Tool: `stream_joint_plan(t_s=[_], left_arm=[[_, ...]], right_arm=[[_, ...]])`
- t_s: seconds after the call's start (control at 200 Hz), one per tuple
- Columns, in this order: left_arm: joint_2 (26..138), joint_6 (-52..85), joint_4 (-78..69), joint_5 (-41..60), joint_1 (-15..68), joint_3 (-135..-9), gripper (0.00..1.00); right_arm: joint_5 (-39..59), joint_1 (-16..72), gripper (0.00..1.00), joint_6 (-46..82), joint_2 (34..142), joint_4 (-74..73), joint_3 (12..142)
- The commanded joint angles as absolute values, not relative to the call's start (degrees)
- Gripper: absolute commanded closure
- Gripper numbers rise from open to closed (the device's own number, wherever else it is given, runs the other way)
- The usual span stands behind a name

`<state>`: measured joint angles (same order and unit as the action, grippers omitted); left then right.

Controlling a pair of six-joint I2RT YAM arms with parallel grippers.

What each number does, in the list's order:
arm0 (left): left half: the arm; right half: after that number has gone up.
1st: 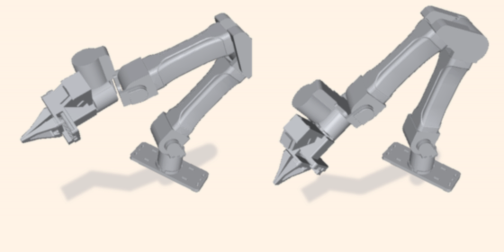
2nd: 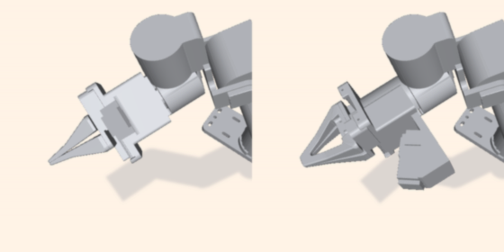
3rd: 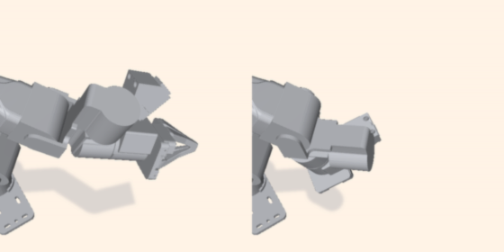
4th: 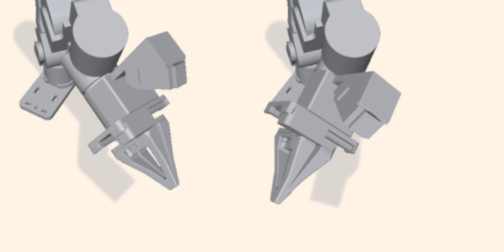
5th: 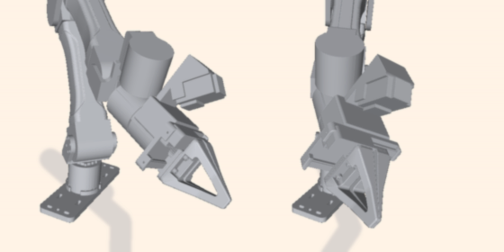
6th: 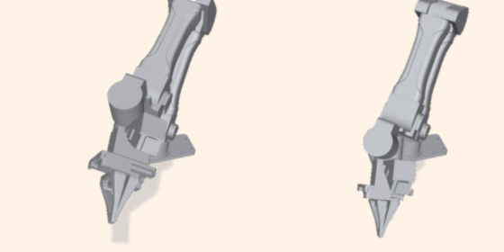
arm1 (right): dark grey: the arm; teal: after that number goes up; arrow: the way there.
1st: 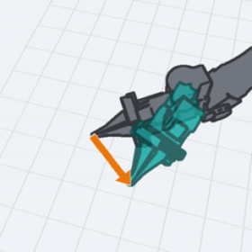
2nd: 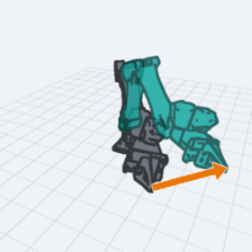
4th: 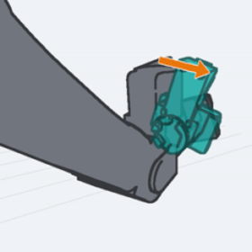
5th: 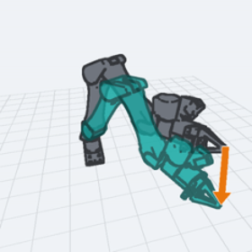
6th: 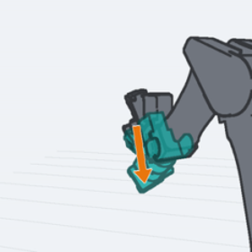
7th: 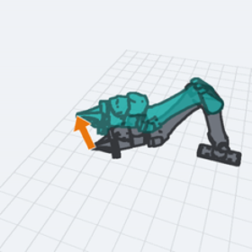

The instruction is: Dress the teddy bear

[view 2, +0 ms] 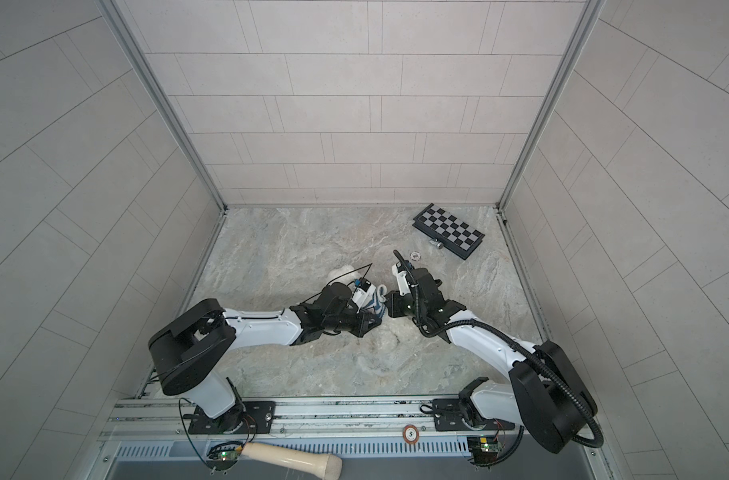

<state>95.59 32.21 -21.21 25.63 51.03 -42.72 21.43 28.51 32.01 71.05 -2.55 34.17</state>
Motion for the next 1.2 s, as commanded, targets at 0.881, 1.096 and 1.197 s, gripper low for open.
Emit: stream_joint_plan(t_s=[0.881, 1.096, 1.197], left_arm=[[94.87, 33.37, -20.17, 24.05, 51.53, -40.09, 1.00], [90.11, 35.25, -21.42, 21.77, 52.35, -38.12, 0.85], [85.83, 35.39, -19.77, 21.47, 52.35, -37.53, 0.54]], right_arm=[[19.96, 31.47, 1.00, 35.17, 69.70, -2.71, 33.13], [19.26, 31.71, 1.00, 34.98, 67.25, -3.01, 32.30], [18.68, 31.88, 1.00, 34.43, 66.13, -4.14, 31.34]])
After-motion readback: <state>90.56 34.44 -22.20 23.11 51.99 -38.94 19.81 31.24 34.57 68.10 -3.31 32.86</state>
